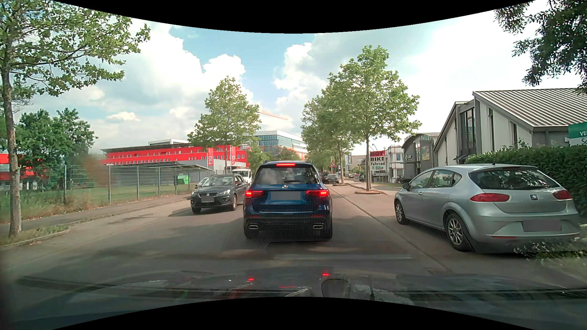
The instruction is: Follow the waypoints while adhering to traffic rules and regulations
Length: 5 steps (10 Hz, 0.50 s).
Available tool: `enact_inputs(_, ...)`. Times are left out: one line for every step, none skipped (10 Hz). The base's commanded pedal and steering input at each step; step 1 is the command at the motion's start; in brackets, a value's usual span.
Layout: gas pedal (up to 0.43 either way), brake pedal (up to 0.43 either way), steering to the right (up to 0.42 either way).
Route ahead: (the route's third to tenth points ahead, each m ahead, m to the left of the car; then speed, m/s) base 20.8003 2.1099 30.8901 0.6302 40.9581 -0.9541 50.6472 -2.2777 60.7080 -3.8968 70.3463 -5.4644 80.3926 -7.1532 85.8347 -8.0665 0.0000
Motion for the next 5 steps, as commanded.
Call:
enact_inputs(0.000,0.268,-0.004)
enact_inputs(0.000,0.274,-0.005)
enact_inputs(0.000,0.268,-0.005)
enact_inputs(0.000,0.268,-0.005)
enact_inputs(0.000,0.268,-0.005)
